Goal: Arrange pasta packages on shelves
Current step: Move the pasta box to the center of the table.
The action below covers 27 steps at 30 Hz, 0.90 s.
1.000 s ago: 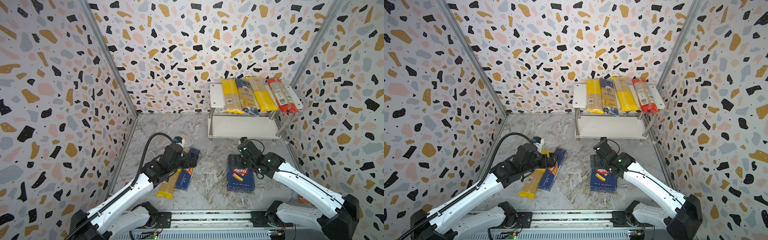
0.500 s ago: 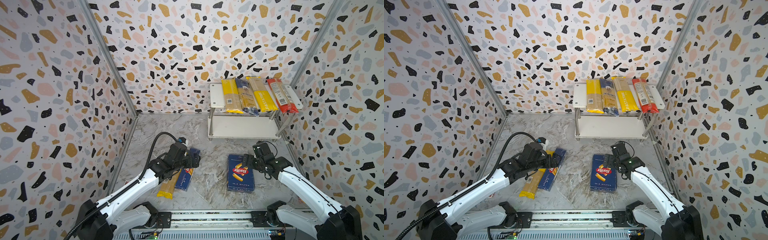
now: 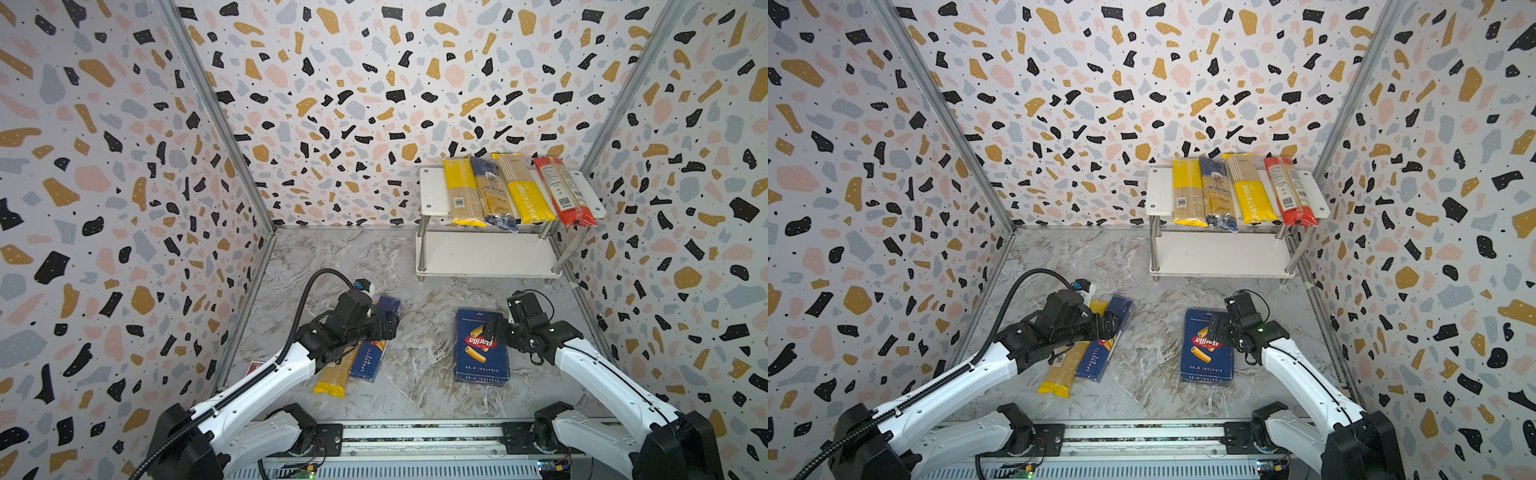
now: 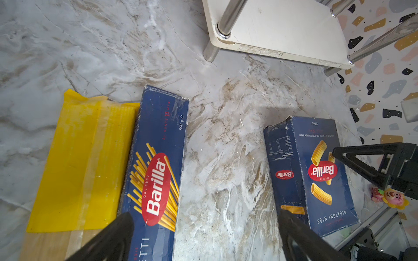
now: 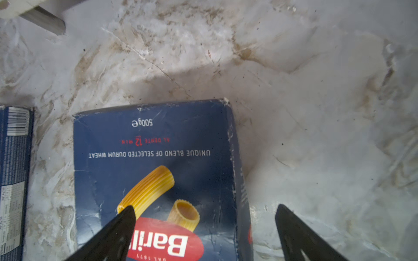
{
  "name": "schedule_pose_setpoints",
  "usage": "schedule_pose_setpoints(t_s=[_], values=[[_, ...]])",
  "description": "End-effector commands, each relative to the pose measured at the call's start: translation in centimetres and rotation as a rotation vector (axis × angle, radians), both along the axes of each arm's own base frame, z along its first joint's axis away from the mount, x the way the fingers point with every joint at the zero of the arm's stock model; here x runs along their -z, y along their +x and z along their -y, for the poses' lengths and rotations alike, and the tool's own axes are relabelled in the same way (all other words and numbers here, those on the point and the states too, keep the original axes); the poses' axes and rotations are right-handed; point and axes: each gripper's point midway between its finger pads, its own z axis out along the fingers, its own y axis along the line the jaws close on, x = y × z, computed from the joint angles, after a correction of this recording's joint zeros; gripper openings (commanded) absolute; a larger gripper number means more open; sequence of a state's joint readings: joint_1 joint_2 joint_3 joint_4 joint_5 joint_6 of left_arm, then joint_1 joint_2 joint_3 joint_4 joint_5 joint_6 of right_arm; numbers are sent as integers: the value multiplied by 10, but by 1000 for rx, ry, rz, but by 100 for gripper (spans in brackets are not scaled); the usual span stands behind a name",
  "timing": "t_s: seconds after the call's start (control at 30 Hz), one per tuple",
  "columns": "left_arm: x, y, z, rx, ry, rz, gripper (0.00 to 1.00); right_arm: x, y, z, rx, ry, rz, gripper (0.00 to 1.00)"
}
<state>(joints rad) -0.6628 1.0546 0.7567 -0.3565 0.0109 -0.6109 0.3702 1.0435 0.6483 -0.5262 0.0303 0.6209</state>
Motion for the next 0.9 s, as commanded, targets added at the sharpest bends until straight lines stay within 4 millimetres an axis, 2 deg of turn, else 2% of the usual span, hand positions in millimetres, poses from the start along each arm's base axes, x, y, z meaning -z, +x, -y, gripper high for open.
schedule_pose_setpoints(t_s=[0.0,0.23,0.37,0.47,0.53,0.63,0.87], values=[[0,1,3,10,-20,12,99,8,-3,-14,-30,82,-18,97],[12,-1,5,18,-25,-15,99,30,-15,-55,-140,202,-74,95],[21,-4,6,24,-14,-41,99,29,-20,-98,-248,289,-90,95],[30,-7,10,38,-20,-69,100,28,-23,-122,-303,311,-97,95],[36,-10,13,45,-20,-90,99,28,-25,-132,-327,315,-106,95],[46,-15,19,57,-15,-115,100,23,-28,-134,-346,311,-105,96],[69,-32,43,95,-7,-161,97,12,-33,-110,-322,271,-61,97]])
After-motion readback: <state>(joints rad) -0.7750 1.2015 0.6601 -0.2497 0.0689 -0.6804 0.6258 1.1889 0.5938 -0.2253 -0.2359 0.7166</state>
